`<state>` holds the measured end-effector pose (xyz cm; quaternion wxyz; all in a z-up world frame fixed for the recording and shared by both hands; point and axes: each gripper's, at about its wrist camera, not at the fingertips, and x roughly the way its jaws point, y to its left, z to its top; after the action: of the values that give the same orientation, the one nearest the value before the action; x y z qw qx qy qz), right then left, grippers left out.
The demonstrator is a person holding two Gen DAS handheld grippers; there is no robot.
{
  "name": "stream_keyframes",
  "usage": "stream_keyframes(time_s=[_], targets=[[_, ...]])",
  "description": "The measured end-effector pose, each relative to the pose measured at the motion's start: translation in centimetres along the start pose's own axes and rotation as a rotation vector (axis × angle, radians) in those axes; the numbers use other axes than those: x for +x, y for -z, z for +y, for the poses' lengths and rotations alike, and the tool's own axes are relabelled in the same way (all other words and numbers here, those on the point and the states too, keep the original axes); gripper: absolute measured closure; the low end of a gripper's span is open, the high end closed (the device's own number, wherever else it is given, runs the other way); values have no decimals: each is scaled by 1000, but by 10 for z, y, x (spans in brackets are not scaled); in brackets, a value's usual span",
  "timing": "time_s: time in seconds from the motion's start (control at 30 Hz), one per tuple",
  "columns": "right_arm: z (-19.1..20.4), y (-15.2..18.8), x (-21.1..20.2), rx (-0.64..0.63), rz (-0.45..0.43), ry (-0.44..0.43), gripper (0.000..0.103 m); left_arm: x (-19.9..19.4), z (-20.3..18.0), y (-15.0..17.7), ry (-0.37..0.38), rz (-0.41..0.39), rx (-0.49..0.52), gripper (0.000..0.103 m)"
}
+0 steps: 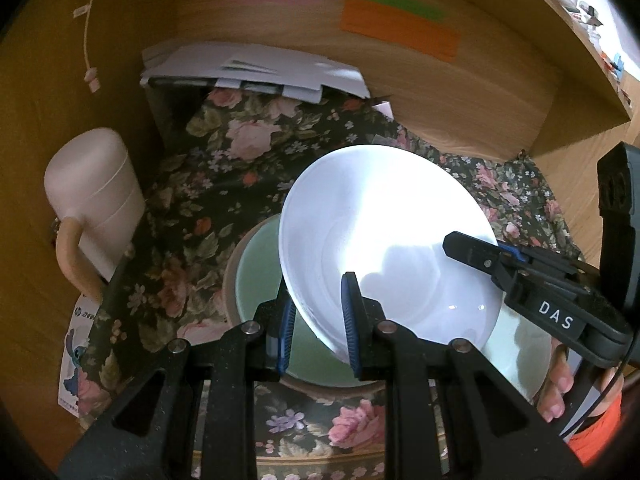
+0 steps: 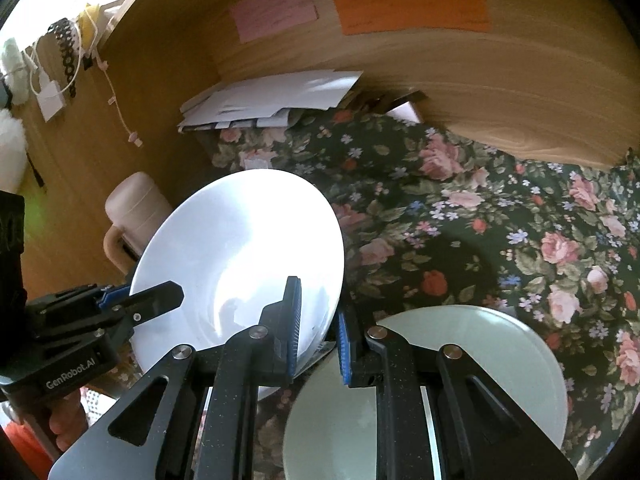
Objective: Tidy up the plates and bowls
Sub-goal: 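Lower the white bowl into the mint-green bowl with both grippers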
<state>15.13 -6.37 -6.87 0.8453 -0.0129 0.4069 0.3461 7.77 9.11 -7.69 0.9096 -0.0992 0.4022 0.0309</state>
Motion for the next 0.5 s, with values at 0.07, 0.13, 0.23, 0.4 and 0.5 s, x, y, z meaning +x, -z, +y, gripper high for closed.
stream_keyframes(time_s=[0.07, 0.13, 0.23, 0.4, 0.5], targets=[[4, 1, 4, -5, 11, -5, 88, 0, 5, 2, -1, 4, -8, 81], [7, 2, 7, -12, 21, -6, 88, 1, 9, 4, -4, 8, -15, 81], [10, 3, 14, -16, 38, -11, 88, 5, 15, 7, -7, 25, -30, 81], [14, 4, 18, -33, 41, 3, 86, 13, 21, 10, -3, 55, -45, 81], [16, 3, 19, -58, 42, 29, 84, 18, 24, 10, -7, 67, -52, 81]])
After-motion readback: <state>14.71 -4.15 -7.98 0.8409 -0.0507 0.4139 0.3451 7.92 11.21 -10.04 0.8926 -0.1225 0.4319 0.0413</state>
